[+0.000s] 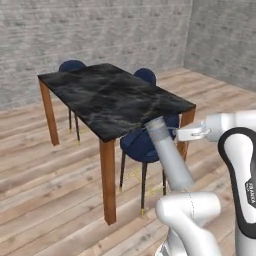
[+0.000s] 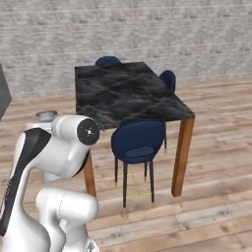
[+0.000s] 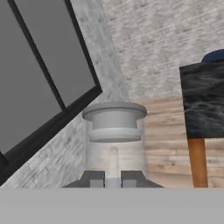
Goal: Place the pitcher and cup on the dining counter for serving.
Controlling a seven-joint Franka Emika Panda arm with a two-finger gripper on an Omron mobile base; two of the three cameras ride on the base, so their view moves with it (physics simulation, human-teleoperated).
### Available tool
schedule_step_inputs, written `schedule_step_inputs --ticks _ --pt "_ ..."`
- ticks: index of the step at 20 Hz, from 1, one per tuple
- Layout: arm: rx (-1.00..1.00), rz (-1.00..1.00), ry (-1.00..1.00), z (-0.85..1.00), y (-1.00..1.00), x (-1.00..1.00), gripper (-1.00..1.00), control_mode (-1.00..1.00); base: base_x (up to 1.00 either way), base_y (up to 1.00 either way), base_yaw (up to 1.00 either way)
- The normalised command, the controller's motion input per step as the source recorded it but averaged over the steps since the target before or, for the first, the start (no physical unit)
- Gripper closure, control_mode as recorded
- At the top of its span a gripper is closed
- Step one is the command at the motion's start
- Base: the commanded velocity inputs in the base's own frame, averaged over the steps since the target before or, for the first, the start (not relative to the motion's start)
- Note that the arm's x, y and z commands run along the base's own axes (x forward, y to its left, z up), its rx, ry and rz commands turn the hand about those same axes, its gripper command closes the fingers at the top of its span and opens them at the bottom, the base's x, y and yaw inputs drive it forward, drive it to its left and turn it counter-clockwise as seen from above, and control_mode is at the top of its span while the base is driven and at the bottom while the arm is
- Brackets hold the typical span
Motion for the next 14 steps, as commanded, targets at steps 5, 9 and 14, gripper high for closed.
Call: schedule_step_inputs --ticks 5,9,14 --pt "0.0 0.0 0.0 0.0 0.0 0.0 1.0 1.0 1.0 0.84 -0.36" --pt "0.0 0.0 0.0 0.0 0.0 0.0 1.0 1.0 1.0 0.26 -0.25" --pt "0.0 0.0 0.0 0.0 0.0 0.0 1.0 1.0 1.0 0.13 -0.11"
